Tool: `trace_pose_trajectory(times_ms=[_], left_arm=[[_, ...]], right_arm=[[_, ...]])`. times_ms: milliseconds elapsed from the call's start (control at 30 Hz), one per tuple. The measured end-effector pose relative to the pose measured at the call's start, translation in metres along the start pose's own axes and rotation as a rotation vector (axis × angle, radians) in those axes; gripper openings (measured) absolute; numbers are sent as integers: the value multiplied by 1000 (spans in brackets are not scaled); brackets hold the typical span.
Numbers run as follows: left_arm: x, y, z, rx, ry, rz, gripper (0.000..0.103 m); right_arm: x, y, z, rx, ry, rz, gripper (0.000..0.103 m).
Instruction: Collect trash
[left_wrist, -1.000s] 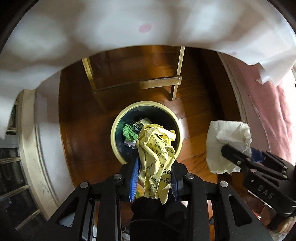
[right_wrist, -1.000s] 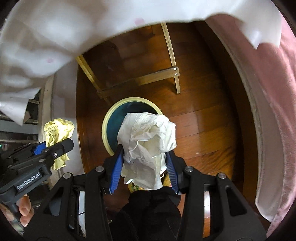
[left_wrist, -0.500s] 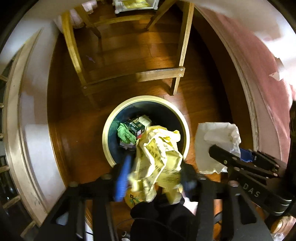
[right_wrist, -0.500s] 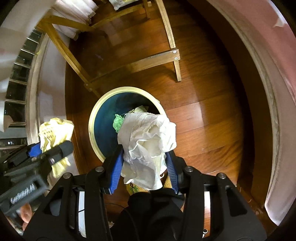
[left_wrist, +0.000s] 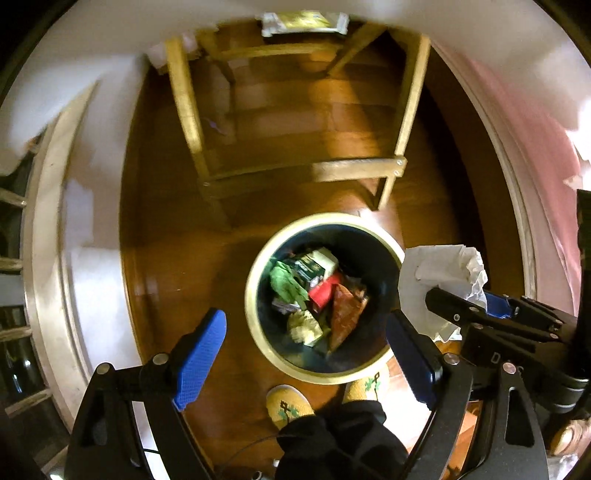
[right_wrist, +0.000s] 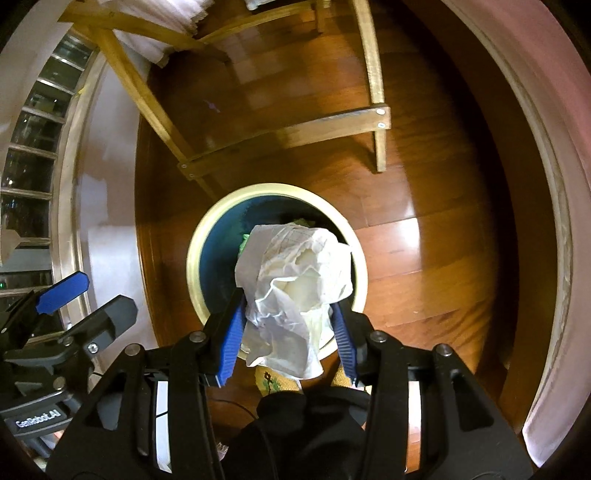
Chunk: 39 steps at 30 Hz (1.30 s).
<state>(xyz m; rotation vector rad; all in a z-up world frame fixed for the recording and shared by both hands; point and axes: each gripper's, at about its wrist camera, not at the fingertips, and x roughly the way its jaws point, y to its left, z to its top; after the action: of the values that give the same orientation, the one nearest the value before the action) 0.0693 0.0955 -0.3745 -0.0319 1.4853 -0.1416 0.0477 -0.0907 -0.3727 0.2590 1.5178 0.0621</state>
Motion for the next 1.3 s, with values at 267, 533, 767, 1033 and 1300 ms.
trace_pose_trajectory(times_ms=[267,533,767,1033,1300], left_arm=[[-30,40,-4,-98,-48,25,90],[-62,48,-10,-114,-91,27,93],[-108,47,-12,-105,-131,17,95],[-185,48,-13,-82,-187,-6,96],[-269,35,-11,-51,-275,-23,96]], right_arm=[[6,31,11,-14,15,47,58],[-22,51,10,-37,-79,36,68],[-62,62,9,-4,-134,47,72],[-131,76,1,9,-181,49,72],[-220,87,-15,-28,-214,45,72]])
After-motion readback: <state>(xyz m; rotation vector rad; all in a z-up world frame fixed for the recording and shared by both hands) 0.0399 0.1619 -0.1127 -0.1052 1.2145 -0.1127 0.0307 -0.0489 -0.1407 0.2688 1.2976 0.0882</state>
